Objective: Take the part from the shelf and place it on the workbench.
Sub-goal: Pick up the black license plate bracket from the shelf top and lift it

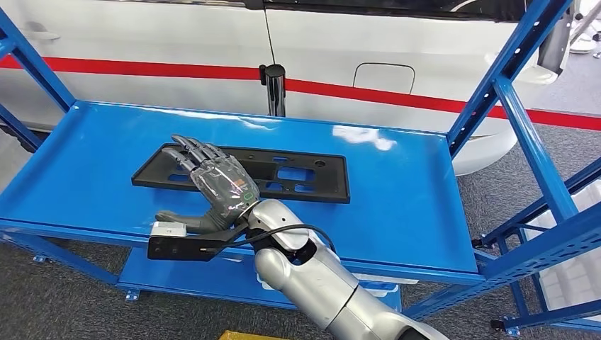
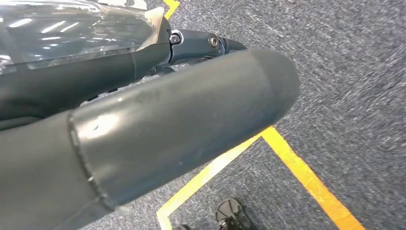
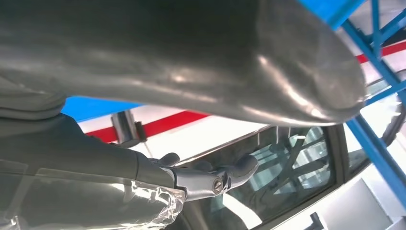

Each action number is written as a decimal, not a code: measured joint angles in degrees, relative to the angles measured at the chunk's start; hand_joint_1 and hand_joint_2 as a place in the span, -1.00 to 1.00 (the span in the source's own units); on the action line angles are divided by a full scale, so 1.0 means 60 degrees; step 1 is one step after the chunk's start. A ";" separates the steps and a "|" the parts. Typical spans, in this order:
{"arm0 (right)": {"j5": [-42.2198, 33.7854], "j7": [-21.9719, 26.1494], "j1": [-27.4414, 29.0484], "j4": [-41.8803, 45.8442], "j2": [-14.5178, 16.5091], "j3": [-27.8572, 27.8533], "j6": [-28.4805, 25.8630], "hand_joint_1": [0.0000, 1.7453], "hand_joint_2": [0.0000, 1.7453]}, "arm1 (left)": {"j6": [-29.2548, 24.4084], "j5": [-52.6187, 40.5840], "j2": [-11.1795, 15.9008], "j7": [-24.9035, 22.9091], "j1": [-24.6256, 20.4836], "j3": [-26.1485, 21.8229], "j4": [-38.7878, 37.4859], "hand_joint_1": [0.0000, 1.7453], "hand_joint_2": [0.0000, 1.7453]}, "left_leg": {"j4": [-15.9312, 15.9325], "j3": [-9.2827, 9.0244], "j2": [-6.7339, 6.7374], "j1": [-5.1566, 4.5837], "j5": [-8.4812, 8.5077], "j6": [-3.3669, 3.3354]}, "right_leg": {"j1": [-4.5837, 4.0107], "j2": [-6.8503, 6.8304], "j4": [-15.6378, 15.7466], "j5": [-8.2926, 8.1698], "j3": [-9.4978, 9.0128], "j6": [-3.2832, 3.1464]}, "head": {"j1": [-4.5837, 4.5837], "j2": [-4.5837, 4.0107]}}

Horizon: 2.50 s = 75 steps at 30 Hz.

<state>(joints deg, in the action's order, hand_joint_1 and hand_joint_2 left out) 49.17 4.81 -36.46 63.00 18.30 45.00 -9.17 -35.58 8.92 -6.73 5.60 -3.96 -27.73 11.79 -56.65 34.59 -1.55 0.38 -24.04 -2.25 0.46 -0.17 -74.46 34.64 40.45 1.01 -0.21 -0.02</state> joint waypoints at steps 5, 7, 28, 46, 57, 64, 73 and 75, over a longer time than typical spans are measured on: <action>-0.0102 0.0041 -0.0019 -0.0078 0.0150 0.0049 0.0009 -1.00 -1.00 | 0.0005 0.0003 -0.0024 0.0000 0.0012 -0.0037 -0.0002 -1.00 -1.00 | -0.0073 -0.0046 -0.0196 -0.0083 -0.0104 0.0127 | -0.0056 0.0073 0.2779 -0.1273 -0.1221 -0.0023 | -0.0027 0.0000; -0.0111 0.0043 -0.0025 -0.0104 0.0170 0.0071 0.0010 -1.00 -1.00 | 0.0001 0.0006 -0.0025 -0.0001 0.0023 -0.0087 -0.0002 -1.00 -1.00 | -0.0094 -0.0040 -0.0212 -0.0056 -0.0127 0.0161 | -0.0060 0.0073 0.2860 -0.1350 -0.1262 -0.0081 | -0.0049 0.0000; -0.0246 0.0015 -0.0013 -0.0209 0.0177 0.0193 0.0032 -1.00 1.00 | 0.0010 -0.0108 -0.0041 -0.0068 0.0035 -0.0234 -0.0002 -1.00 -1.00 | -0.0018 -0.0107 -0.0151 -0.0017 -0.0149 0.0236 | -0.0090 0.0109 0.2868 -0.1343 -0.1280 -0.0125 | -0.0050 0.0000; 0.0389 -0.0484 0.0017 -0.0409 0.0177 0.0190 -0.0330 -1.00 1.00 | -0.0070 -0.0688 -0.0041 -0.0175 0.0036 -0.0188 -0.0002 -1.00 -1.00 | -0.0022 -0.0107 -0.0150 -0.0055 -0.0151 0.0233 | -0.0050 0.0109 0.2870 -0.1343 -0.1279 -0.0124 | -0.0052 0.0000; 0.1631 -0.1248 -0.0141 -0.1016 0.0177 0.0136 -0.0633 -1.00 1.00 | 0.0020 -0.0757 -0.0041 -0.0116 0.0036 -0.0189 -0.0002 -1.00 -1.00 | -0.0021 -0.0107 -0.0150 -0.0055 -0.0151 0.0232 | -0.0050 0.0109 0.2870 -0.1343 -0.1280 -0.0124 | -0.0050 0.0000; 0.2126 -0.1740 -0.0442 -0.1953 0.0176 0.0053 -0.0961 -1.00 1.00 | 0.0058 -0.0828 -0.0037 -0.0110 0.0036 -0.0195 -0.0002 -1.00 -1.00 | -0.0022 -0.0106 -0.0149 -0.0056 -0.0150 0.0232 | -0.0049 0.0109 0.2870 -0.1343 -0.1280 -0.0123 | -0.0052 0.0000; 0.2255 -0.2143 -0.0657 -0.2802 0.0177 0.0091 -0.1151 -1.00 1.00 | 0.0142 -0.0516 -0.0045 -0.0103 0.0035 -0.0409 -0.0002 -1.00 -1.00 | -0.0023 -0.0106 -0.0148 -0.0056 -0.0151 0.0232 | -0.0049 0.0109 0.2870 -0.1343 -0.1279 -0.0123 | -0.0050 0.0000; 0.2198 -0.2209 -0.0700 -0.2991 0.0177 0.0162 -0.1144 -1.00 1.00 | 0.0147 -0.0431 -0.0056 -0.0099 0.0035 -0.0485 -0.0002 -1.00 -1.00 | -0.0023 -0.0106 -0.0148 -0.0056 -0.0151 0.0232 | -0.0049 0.0109 0.2870 -0.1343 -0.1280 -0.0123 | -0.0051 0.0000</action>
<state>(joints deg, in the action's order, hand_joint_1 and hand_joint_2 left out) 62.36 -8.44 -40.66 45.05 19.37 45.97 -16.04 -34.70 6.33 -7.06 5.00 -3.75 -30.63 11.78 -56.79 33.95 -2.43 0.04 -24.94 -0.86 0.17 0.48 -57.24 26.58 32.77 0.27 -0.52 -0.02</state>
